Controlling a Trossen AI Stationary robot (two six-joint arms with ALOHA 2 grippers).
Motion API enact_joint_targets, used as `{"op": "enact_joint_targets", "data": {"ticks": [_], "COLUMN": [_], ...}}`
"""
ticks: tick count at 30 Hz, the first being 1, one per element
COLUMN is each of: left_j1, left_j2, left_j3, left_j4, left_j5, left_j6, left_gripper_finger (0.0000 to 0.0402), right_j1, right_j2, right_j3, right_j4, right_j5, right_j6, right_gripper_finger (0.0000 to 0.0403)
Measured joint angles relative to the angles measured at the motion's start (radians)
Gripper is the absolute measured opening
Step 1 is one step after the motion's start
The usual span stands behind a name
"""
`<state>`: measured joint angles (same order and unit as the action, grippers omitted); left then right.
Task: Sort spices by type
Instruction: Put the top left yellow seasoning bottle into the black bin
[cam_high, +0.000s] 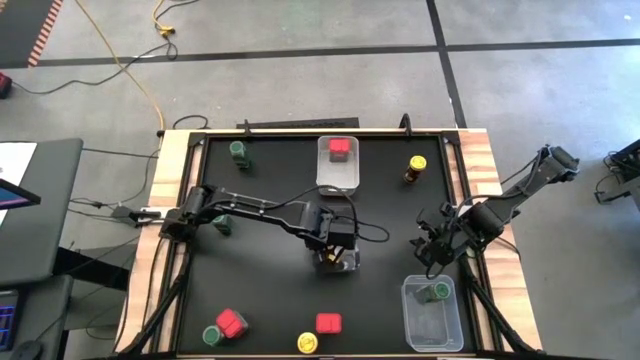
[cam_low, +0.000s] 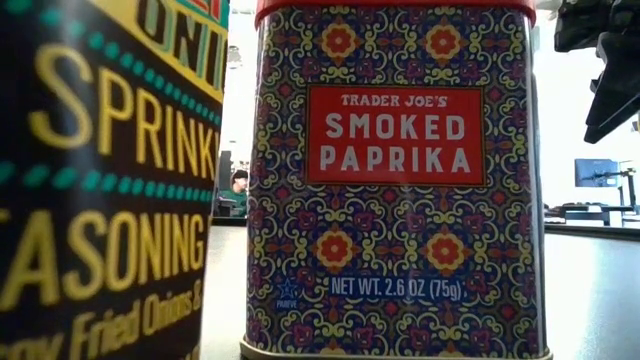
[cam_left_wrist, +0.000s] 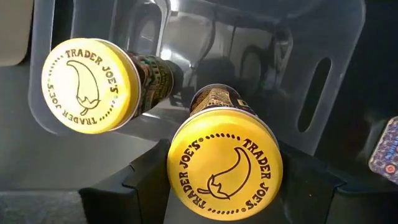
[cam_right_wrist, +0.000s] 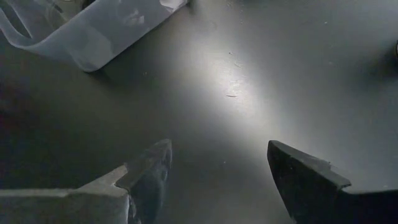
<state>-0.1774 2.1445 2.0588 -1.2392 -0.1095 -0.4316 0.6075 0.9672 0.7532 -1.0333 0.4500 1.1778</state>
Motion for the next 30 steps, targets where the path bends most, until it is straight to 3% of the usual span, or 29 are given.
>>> {"op": "enact_joint_targets", "data": {"ticks": [30], "left_j1": [0.014], "left_j2": [0.002], "left_j3": [-0.064], "left_j4": [0.082], "left_j5": [0.01], "left_j6": [0.015], "left_gripper_finger": [0.0236], "right_j1": [0.0], "right_j2": [0.0], "right_j3": [0.0], "right_j4": [0.021], "right_j5": [0.0], "right_j6": [0.001], "right_gripper_finger": [0.0291]}}
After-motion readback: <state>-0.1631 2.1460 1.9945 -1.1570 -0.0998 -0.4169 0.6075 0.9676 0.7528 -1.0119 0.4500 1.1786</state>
